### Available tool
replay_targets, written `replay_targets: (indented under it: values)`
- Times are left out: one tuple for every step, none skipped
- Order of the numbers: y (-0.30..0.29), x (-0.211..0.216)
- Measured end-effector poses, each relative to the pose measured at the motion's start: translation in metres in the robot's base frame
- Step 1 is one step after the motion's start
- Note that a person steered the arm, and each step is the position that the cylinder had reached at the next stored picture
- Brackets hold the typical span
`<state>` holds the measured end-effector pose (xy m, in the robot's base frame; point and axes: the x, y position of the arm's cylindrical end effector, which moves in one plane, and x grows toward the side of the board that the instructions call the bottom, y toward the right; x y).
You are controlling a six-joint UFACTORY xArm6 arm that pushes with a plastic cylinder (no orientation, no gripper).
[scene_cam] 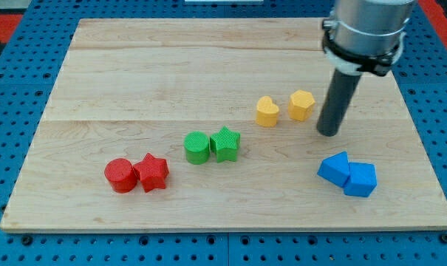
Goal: Drag the blue blocks close to the yellow heart
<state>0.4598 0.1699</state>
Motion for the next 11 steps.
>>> replay_targets:
  values:
    - [0.042, 0.012]
    - [0.077, 0.067]
    - [0.056, 0.079]
    - [0.065, 0.099]
    - [0.086, 0.115]
    - [0.047, 0.116]
    - [-0.03, 0.099]
    - [-0.037, 0.094]
    - [0.009, 0.084]
    - [0.033, 0.045]
    - [-0.025, 0.024]
